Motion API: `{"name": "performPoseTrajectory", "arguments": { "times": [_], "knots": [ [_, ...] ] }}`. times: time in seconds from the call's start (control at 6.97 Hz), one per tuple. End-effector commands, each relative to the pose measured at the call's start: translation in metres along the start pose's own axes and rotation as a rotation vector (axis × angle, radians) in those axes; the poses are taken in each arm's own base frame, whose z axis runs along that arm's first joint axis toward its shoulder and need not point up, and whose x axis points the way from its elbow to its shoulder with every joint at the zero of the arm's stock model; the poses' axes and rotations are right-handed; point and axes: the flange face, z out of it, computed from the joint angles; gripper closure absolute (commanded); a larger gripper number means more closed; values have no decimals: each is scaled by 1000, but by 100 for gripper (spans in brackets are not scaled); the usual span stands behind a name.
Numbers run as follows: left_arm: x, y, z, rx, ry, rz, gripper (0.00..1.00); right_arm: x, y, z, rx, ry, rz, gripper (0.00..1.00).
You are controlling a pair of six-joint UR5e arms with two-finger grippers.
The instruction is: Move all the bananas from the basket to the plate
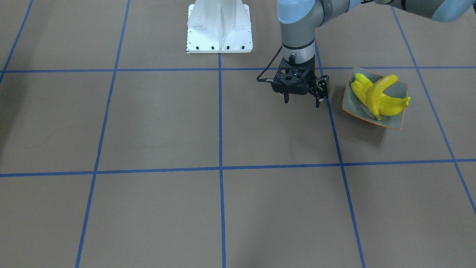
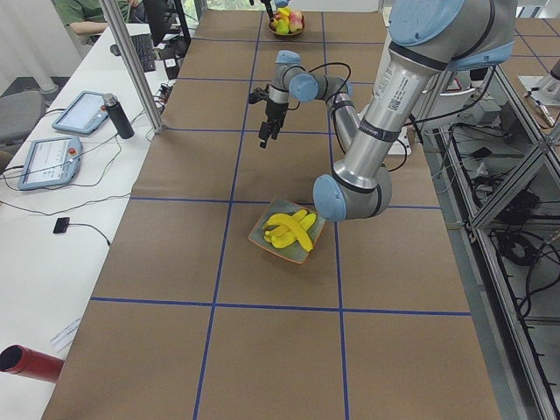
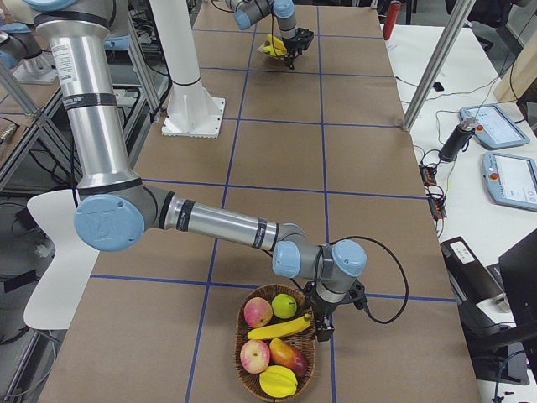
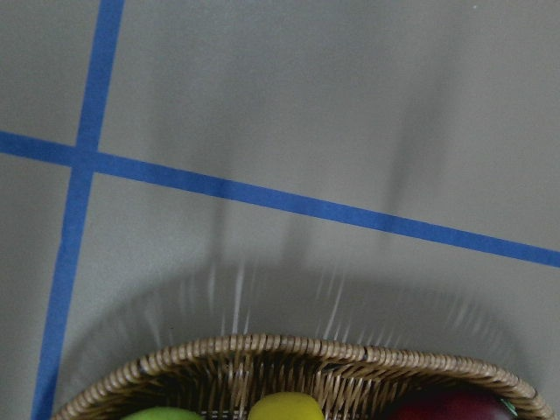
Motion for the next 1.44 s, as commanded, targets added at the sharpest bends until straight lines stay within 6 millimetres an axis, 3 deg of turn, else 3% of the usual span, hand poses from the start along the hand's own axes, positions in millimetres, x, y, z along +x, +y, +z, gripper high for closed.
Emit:
{"name": "performPoseTrajectory", "arguments": {
  "times": [0.0,0.43,1.0,1.29],
  "knots": [
    [0,0,0,1,0,0,0,5,12,15,-26,-7,-19,13],
    [0,0,2,-3,-5,1,0,7,19,24,-39,-18,-4,19],
    [-1,0,4,-5,-10,-1,0,-12,3,26,-45,-15,-34,28],
    [-1,0,5,-6,-11,-1,0,-13,5,29,-50,-17,-36,30]
  ]
}}
